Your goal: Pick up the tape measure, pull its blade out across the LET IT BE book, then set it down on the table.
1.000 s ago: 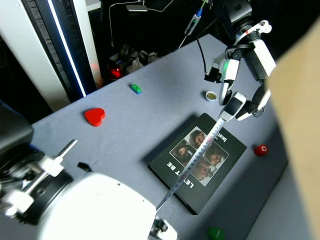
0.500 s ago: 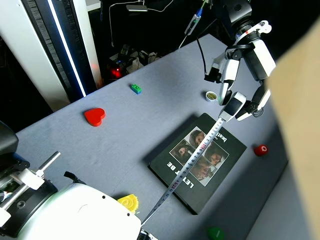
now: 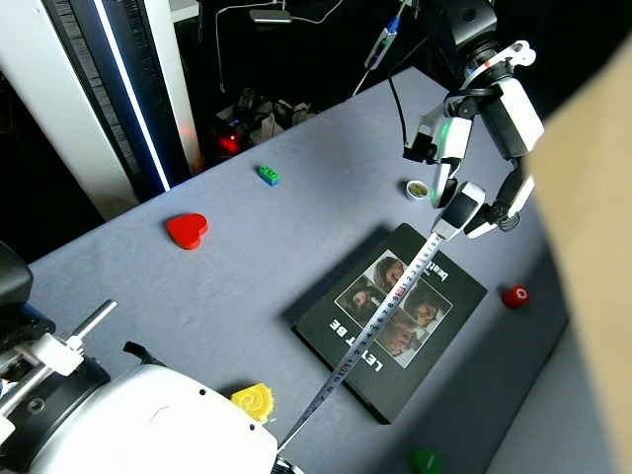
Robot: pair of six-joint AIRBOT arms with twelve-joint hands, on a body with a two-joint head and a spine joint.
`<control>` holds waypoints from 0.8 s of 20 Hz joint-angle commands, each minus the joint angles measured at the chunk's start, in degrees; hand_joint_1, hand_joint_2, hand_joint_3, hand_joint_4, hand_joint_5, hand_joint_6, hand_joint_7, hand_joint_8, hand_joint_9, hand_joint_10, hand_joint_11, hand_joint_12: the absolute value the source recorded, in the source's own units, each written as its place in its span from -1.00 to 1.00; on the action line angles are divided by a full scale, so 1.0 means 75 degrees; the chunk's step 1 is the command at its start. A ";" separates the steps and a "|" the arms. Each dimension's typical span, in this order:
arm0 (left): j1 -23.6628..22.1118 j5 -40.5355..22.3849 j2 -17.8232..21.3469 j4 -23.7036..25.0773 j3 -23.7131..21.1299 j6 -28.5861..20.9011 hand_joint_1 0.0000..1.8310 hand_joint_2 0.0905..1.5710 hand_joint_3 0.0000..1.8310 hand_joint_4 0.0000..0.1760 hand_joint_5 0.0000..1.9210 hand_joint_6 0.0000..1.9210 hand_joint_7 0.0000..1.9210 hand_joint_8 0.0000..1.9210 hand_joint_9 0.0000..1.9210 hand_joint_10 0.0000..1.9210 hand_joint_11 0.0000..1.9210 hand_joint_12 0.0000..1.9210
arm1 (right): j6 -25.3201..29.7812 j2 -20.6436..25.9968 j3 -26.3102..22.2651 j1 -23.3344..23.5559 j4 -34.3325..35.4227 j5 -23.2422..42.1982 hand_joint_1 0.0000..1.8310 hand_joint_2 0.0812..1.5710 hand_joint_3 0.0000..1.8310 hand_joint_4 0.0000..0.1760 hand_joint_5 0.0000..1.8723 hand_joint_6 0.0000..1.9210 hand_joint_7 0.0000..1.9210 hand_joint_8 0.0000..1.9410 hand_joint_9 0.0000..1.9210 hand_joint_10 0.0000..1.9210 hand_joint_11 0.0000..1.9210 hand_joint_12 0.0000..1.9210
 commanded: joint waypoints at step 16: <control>-0.0011 -0.0617 0.0091 0.0167 0.0007 -0.0020 0.52 0.32 -1.00 -1.00 0.12 -0.30 0.17 -0.20 -0.01 0.20 -0.10 0.02 | -0.0059 -0.0104 -0.0020 -0.0130 -0.0385 0.0548 0.00 0.53 -1.00 -1.00 -0.38 -0.47 -0.21 -0.72 -0.36 -0.35 -0.65 0.42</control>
